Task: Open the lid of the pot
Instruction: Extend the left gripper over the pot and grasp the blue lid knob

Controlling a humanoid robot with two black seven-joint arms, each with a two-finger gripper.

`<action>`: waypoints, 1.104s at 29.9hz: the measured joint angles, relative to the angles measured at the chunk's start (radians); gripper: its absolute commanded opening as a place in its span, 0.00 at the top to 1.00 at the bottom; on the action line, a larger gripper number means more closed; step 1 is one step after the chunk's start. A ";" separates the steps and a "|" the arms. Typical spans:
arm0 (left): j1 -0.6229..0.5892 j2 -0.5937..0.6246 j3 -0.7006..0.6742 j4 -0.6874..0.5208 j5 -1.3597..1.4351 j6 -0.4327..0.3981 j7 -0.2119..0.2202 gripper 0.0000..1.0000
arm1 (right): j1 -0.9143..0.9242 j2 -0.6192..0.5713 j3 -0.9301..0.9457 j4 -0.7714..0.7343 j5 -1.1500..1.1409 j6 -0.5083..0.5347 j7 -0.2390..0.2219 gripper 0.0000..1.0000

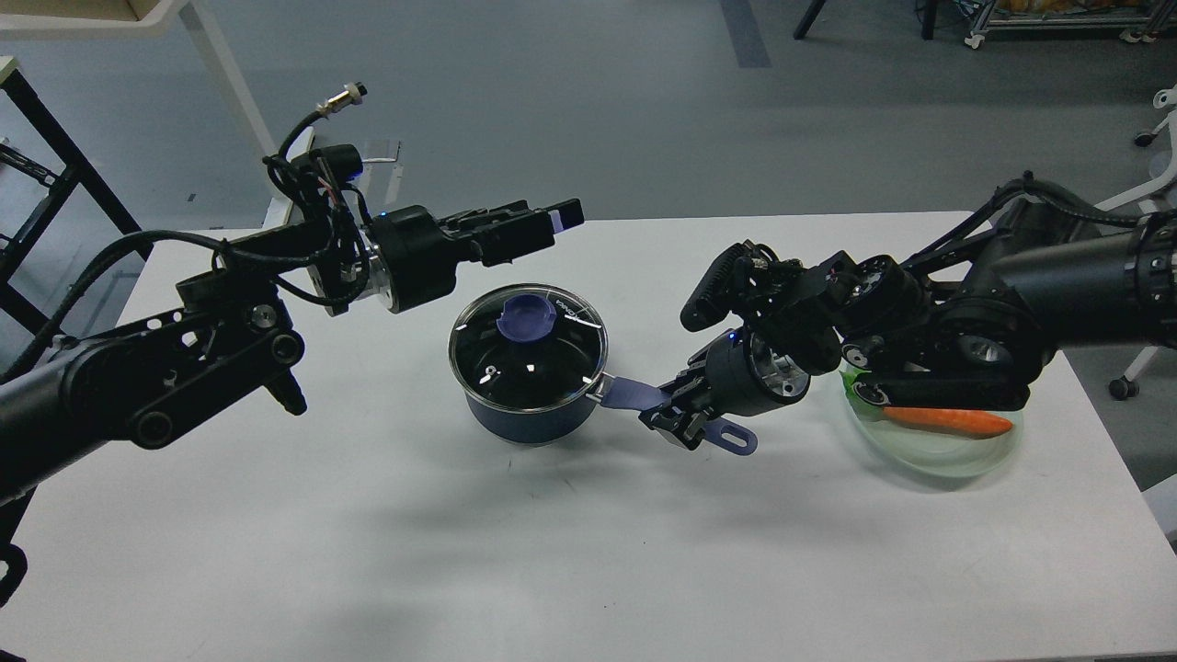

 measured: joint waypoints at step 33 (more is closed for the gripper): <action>-0.060 -0.073 0.382 0.223 0.296 0.317 -0.021 0.20 | 0.002 0.001 0.005 -0.004 -0.001 0.006 0.001 0.79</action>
